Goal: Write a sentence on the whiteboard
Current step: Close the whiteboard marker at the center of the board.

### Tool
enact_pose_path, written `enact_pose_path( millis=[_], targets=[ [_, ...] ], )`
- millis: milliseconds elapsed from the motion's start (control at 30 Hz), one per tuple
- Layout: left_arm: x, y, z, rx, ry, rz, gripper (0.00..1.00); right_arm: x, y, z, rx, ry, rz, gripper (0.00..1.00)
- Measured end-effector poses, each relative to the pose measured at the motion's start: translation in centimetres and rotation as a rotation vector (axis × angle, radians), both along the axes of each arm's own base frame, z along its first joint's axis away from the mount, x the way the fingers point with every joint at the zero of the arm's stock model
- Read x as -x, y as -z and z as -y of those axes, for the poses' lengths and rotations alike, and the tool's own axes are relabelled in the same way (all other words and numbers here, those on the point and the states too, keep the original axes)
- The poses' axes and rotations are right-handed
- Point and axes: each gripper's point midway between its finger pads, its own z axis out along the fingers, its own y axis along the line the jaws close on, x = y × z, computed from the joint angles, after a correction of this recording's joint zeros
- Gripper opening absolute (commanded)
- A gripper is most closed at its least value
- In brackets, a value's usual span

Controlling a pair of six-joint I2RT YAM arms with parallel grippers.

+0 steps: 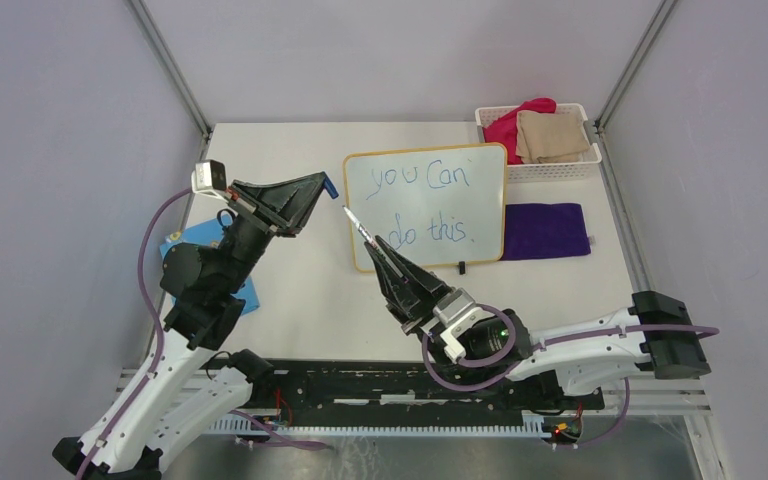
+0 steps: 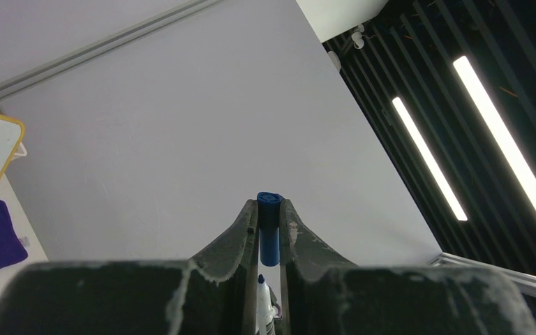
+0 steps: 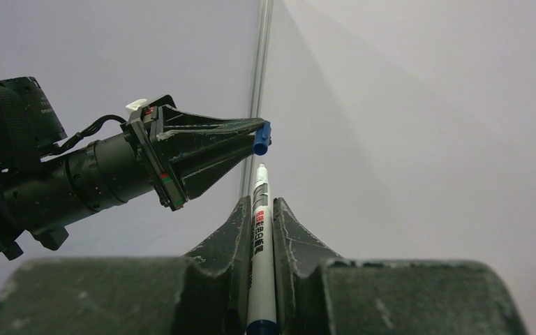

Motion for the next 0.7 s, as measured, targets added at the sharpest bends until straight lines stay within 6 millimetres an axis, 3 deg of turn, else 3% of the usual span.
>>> enact_pose_path(
  millis=[700],
  targets=[
    [0.06, 0.51, -0.04, -0.03, -0.012, 0.0, 0.02, 0.15, -0.19, -0.84, 0.0, -0.01, 0.003, 0.0]
  ],
)
